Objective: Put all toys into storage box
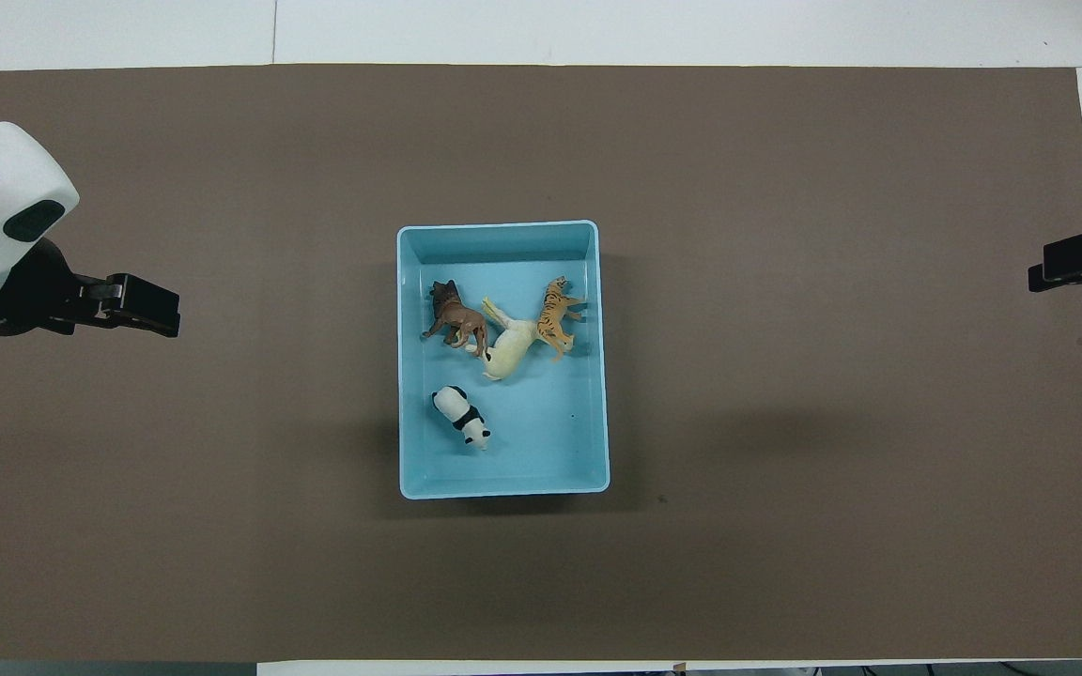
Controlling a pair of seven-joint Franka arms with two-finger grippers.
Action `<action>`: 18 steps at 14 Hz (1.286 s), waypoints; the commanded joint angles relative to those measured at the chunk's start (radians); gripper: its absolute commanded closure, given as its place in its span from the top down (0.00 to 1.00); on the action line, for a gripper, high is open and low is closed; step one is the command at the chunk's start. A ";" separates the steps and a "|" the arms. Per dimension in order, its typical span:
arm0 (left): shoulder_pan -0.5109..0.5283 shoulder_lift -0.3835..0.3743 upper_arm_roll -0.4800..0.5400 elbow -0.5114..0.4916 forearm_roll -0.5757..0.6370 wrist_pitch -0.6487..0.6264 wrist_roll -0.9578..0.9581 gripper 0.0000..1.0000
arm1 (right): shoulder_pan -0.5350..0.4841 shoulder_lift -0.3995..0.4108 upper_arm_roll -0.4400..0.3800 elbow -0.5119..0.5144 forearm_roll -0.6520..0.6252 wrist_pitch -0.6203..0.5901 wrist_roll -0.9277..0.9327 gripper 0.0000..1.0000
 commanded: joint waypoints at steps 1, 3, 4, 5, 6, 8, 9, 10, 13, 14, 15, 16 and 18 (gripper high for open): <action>0.013 -0.027 -0.004 -0.032 -0.010 0.017 0.013 1.00 | -0.012 -0.001 0.006 0.002 -0.006 -0.010 -0.015 1.00; 0.013 -0.029 -0.004 -0.032 -0.010 0.017 0.013 1.00 | -0.010 -0.001 0.005 0.002 -0.009 -0.010 -0.010 1.00; 0.013 -0.027 -0.004 -0.032 -0.010 0.017 0.013 1.00 | -0.012 -0.001 0.005 0.002 -0.011 -0.007 -0.010 1.00; 0.013 -0.027 -0.004 -0.032 -0.010 0.017 0.013 1.00 | -0.010 -0.001 0.005 0.002 -0.014 -0.002 -0.012 1.00; 0.013 -0.027 -0.004 -0.032 -0.010 0.017 0.013 1.00 | -0.009 -0.001 0.005 -0.001 -0.024 0.002 -0.015 1.00; 0.013 -0.027 -0.004 -0.032 -0.010 0.017 0.013 1.00 | -0.003 -0.001 0.006 0.001 -0.064 0.004 -0.022 1.00; 0.013 -0.029 -0.004 -0.032 -0.010 0.015 0.013 1.00 | -0.003 -0.003 0.005 -0.004 -0.066 0.004 -0.024 1.00; 0.013 -0.027 -0.004 -0.032 -0.010 0.015 0.013 1.00 | -0.003 -0.004 0.005 -0.012 -0.068 0.004 -0.038 1.00; 0.013 -0.029 -0.004 -0.032 -0.010 0.015 0.013 1.00 | -0.003 -0.014 0.005 -0.024 -0.066 0.004 -0.047 1.00; 0.013 -0.029 -0.004 -0.032 -0.010 0.015 0.013 1.00 | -0.003 -0.014 0.006 -0.024 -0.066 0.004 -0.044 1.00; 0.013 -0.027 -0.004 -0.032 -0.010 0.015 0.013 1.00 | -0.003 -0.014 0.006 -0.024 -0.066 0.002 -0.038 1.00; 0.013 -0.027 -0.004 -0.032 -0.010 0.015 0.013 1.00 | -0.003 -0.014 0.006 -0.024 -0.064 0.002 -0.038 1.00; 0.013 -0.027 -0.004 -0.032 -0.010 0.017 0.013 1.00 | -0.003 -0.014 0.006 -0.024 -0.064 0.001 -0.036 1.00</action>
